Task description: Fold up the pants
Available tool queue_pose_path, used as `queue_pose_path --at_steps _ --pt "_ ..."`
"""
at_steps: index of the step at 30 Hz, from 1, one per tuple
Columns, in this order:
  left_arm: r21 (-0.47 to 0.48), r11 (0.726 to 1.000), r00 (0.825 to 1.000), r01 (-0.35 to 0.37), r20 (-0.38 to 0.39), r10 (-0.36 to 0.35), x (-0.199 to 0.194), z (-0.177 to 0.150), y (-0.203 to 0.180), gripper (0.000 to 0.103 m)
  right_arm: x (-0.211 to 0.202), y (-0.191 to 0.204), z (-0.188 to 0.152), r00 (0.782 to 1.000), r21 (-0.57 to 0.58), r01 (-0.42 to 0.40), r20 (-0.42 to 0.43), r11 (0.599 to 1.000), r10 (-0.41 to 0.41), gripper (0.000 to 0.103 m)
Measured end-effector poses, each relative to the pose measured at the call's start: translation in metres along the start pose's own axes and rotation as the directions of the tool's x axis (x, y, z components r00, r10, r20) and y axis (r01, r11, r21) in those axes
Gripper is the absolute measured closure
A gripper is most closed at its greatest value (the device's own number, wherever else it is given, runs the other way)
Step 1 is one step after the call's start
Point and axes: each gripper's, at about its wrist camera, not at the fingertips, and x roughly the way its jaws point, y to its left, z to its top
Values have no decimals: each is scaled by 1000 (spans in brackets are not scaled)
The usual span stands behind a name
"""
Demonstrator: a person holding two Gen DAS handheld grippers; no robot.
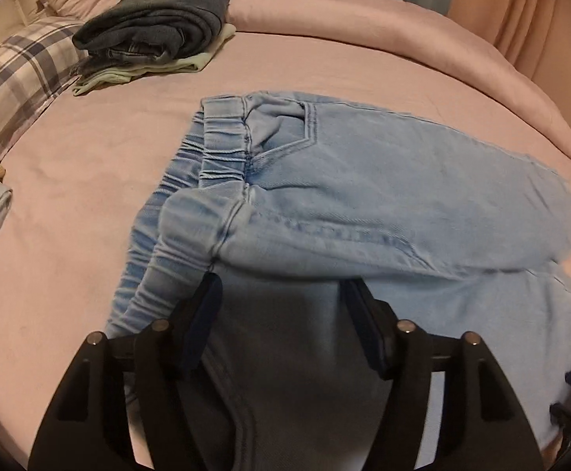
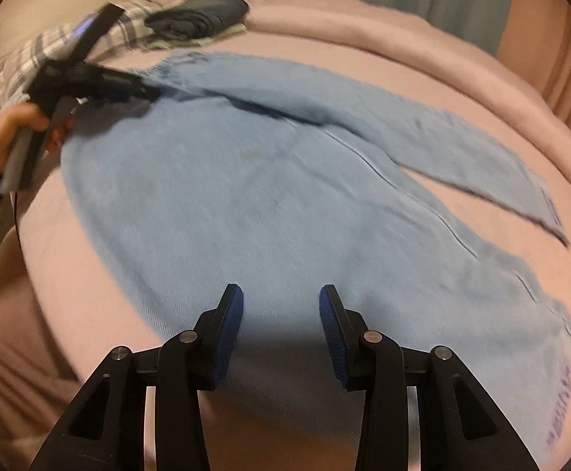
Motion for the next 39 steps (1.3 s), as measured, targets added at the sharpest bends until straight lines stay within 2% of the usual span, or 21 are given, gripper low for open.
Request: queue_pose_path --at_steps 2,5,8,9,11,12,14,17,20,25,27,30,34,37,39 --pt "15 1000 999 21 24 -21 -17 -11 -2 28 -7 -10 -4 1000 8 -26 -7 1000 26 62" --pt "116 993 1000 2 15 -3 -27 -38 -6 29 -2 -10 -16 998 -39 -40 -46 998 38 58" --pt "281 958 998 -61 33 53 -33 -59 -23 29 -3 -15 -9 995 -51 -62 -84 997 58 57" --pt "309 949 998 -67 30 61 -37 -60 -26 29 -3 -17 -1 992 -35 -86 -91 996 82 56" --pt "300 954 1000 -30 4 30 -45 -56 -24 29 -7 -28 14 992 -16 -115 -51 993 114 53" --pt "271 962 1000 20 10 -24 -52 -50 -20 29 -8 -32 21 992 -9 -126 -22 992 126 49" --pt "231 970 997 71 25 -79 -58 -36 -12 28 -8 -39 41 989 10 -145 31 989 145 47" --pt "178 981 994 73 73 -87 -58 -4 -6 28 -1 -47 72 982 7 -161 106 987 159 46" --pt "146 984 988 101 100 -116 -43 37 5 28 20 -56 105 979 12 -159 132 987 157 43" --pt "110 985 990 137 18 -139 10 97 26 28 64 -82 160 983 16 -152 109 988 150 42" --pt "101 980 984 174 -50 -170 34 116 32 28 80 -90 182 986 -1 -130 105 992 129 42" --pt "97 969 971 226 -108 -215 56 133 37 28 108 -98 217 990 -45 -109 79 993 113 42" --pt "131 952 955 277 -147 -257 68 144 36 28 139 -96 244 990 -125 -140 15 982 143 42" --pt "178 942 951 285 -176 -254 76 151 36 29 159 -94 257 985 -168 -175 -40 970 170 42" --pt "221 934 949 280 -208 -235 85 153 35 30 170 -95 264 972 -186 -230 -91 955 216 42"
